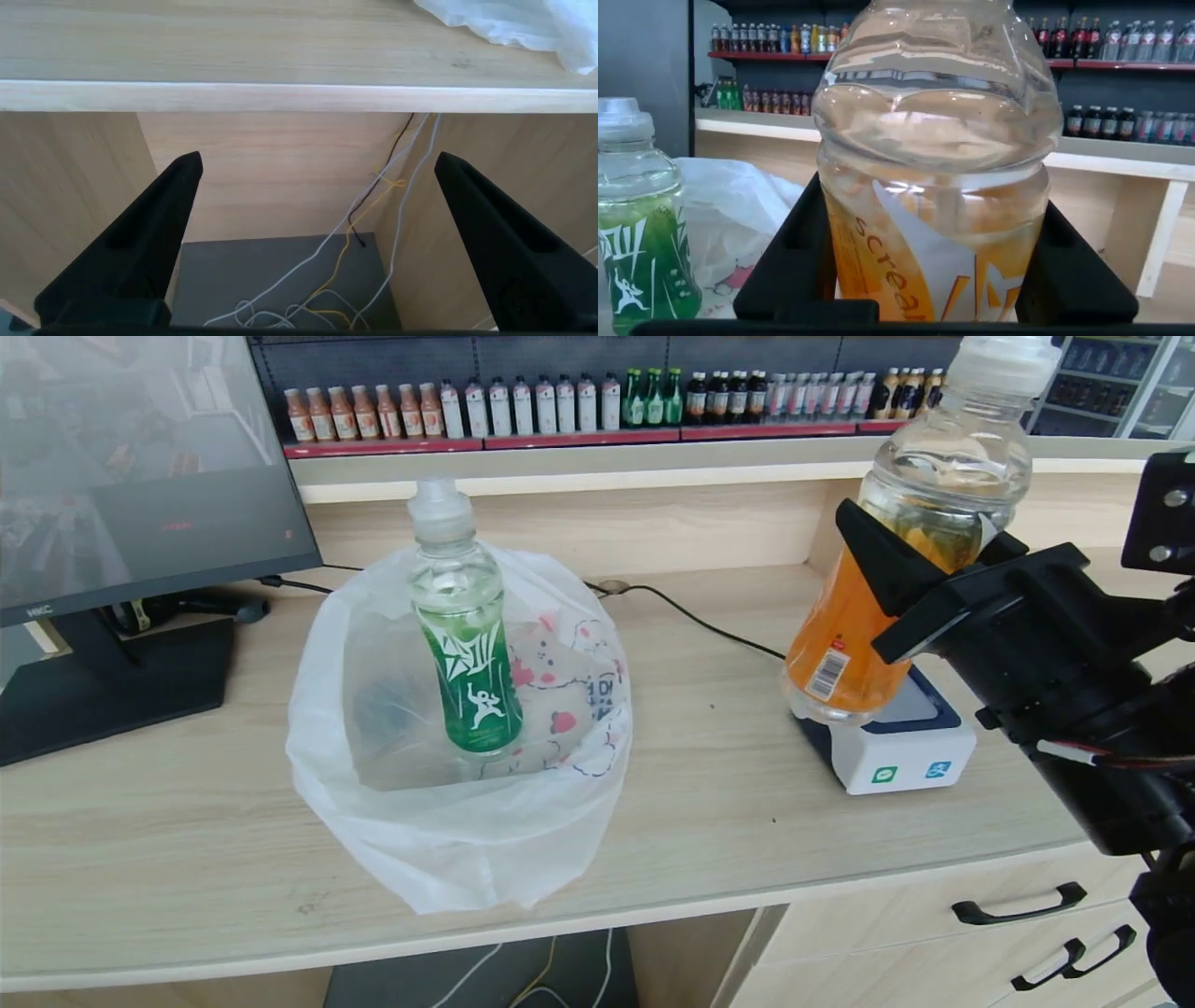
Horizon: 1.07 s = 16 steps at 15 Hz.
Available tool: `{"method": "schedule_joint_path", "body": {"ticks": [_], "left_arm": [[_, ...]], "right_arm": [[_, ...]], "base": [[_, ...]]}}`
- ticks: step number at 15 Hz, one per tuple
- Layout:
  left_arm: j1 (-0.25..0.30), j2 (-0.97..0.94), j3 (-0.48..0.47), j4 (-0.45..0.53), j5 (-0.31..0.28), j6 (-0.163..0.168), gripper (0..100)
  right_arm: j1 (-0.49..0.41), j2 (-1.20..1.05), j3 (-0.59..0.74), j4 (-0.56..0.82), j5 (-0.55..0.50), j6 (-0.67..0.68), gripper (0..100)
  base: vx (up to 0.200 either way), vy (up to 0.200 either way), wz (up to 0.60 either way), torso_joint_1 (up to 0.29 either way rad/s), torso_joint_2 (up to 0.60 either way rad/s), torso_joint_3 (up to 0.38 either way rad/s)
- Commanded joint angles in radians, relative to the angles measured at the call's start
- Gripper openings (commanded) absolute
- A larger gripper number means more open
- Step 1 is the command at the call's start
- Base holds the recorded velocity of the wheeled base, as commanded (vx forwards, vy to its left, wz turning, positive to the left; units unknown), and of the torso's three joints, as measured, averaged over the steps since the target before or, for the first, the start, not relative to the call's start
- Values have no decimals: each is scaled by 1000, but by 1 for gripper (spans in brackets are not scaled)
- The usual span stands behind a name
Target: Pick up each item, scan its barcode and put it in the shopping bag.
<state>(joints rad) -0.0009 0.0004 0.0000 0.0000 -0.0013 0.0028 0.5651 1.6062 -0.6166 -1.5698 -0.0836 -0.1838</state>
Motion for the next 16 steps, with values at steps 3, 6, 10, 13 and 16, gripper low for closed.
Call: {"method": "schedule_joint_path", "body": {"ticks": [3,6,10,13,16], "left_arm": [[-1,0,0,0,0,-1,100],[-1,0,0,0,0,0,100],[-1,0,0,0,0,0,100],[-1,0,0,0,0,0,100],[-1,0,0,0,0,0,100]], "right_arm": [[4,12,-5,-1,-1,0,0],[4,32,-43,-1,1,7,0],[35,70,-89,-1,1,10,0],[47,130,-152,-1,1,20,0],[48,163,-150,-1,-1,23,0]], "base": [[0,200,0,4,4,-4],[133,200,0,2,2,2],[0,0,0,0,0,0],[0,0,0,0,0,0],[0,0,0,0,0,0]]}}
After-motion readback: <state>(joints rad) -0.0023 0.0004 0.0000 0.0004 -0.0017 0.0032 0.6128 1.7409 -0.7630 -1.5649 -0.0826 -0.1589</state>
